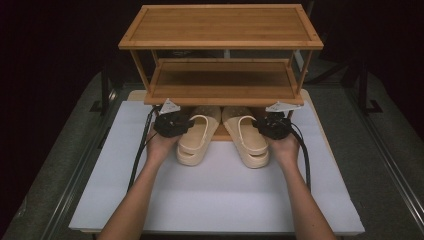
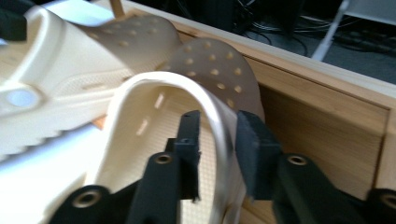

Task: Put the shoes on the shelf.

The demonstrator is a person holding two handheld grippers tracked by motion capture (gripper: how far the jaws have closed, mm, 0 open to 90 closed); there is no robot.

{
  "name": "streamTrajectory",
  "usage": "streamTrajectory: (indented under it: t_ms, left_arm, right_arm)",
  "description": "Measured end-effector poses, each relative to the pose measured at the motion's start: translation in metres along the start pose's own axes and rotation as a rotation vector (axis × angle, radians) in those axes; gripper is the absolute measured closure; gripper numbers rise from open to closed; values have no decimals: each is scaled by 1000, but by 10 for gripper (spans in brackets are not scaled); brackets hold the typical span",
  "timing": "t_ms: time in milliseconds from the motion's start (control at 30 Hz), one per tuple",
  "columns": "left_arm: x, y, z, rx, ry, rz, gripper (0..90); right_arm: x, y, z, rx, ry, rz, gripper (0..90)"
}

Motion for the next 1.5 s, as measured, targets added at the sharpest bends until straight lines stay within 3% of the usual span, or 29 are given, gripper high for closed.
streamTrajectory:
  t_ms: [133, 300, 500, 600, 667, 867, 1233, 1500]
  left_arm:
    - [-2, 15, -3, 42, 6, -40, 398]
    - [-5, 45, -7, 36, -13, -66, 263]
    - [-8, 73, -31, 51, -37, -103, 101]
    - [-8, 78, -47, 71, -36, -125, 60]
    - [-8, 78, -59, 97, -36, -133, 0]
    - [-6, 68, -83, 145, -47, -134, 0]
    - [-18, 35, -94, 185, -85, -151, 0]
    - [-22, 22, -98, 197, -108, -146, 0]
  right_arm:
    - [1, 12, 0, 0, -23, 28, 551]
    - [3, 35, -2, -16, -47, 58, 396]
    - [13, 61, -20, 8, -43, 92, 239]
    - [24, 67, -32, 18, -30, 153, 167]
    - [30, 70, -39, 18, -19, 178, 126]
    - [42, 70, -55, 28, -4, 219, 91]
    - [56, 41, -78, 118, 28, 262, 31]
    - [60, 27, -81, 129, 23, 277, 27]
Point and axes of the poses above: each handheld gripper's, and its own axes: y roughly backward along the jaws, z roughly out of its top, x roughly to its left, the point moved 10 cm from there along -y, roughly forward along the jaws, and after that the axes turned 13 degrees about y, right-handed, at the moved point
